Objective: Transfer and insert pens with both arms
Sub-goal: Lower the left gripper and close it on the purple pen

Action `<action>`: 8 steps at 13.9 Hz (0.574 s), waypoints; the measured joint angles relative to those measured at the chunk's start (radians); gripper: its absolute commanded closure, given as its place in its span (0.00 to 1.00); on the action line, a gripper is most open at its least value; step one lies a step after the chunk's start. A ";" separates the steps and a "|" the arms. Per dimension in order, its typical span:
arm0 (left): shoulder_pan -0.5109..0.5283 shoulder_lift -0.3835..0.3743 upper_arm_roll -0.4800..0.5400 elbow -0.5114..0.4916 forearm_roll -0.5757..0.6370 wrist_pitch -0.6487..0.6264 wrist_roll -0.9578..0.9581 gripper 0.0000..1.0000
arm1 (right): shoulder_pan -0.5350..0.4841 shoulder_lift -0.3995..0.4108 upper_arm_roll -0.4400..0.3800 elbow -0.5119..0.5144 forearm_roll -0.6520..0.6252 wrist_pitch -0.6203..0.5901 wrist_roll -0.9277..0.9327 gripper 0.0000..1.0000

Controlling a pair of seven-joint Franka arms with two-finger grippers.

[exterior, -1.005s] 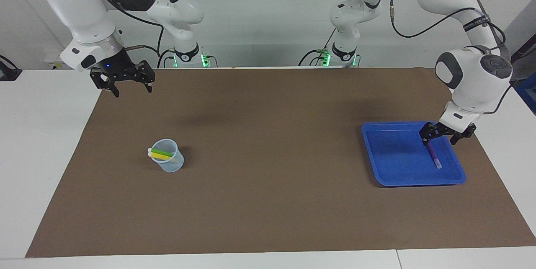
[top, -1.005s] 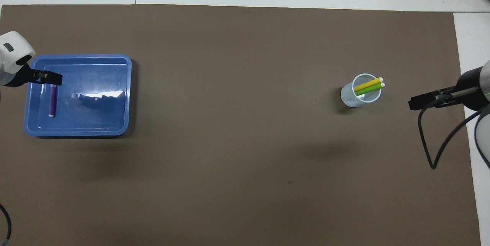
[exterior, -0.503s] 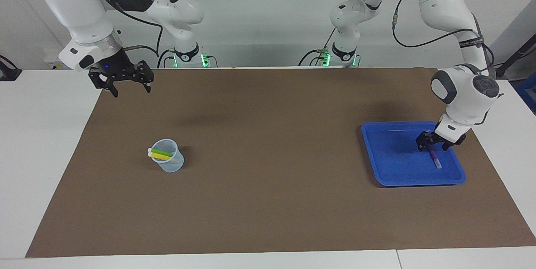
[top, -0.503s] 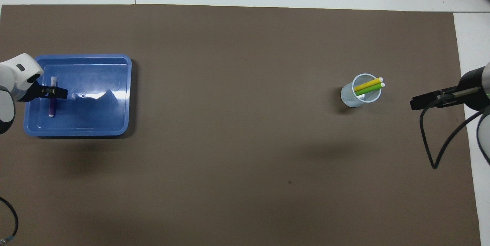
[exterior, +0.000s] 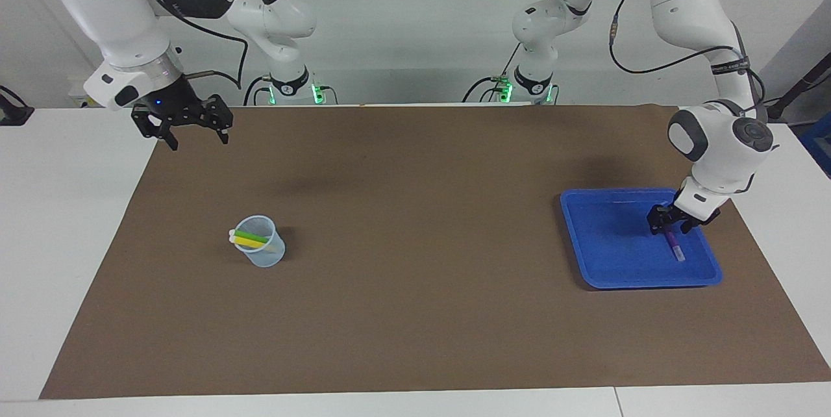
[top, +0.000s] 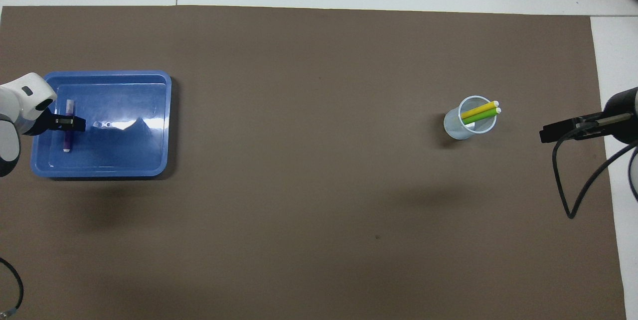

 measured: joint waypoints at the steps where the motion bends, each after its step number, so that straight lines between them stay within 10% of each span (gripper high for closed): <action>1: 0.000 0.001 0.000 -0.006 0.000 0.009 0.000 0.36 | 0.000 0.000 0.000 0.000 0.000 0.000 0.000 0.00; 8: 0.002 0.005 0.000 -0.021 0.000 0.031 0.000 0.44 | 0.000 0.000 0.000 0.000 -0.018 0.000 0.000 0.00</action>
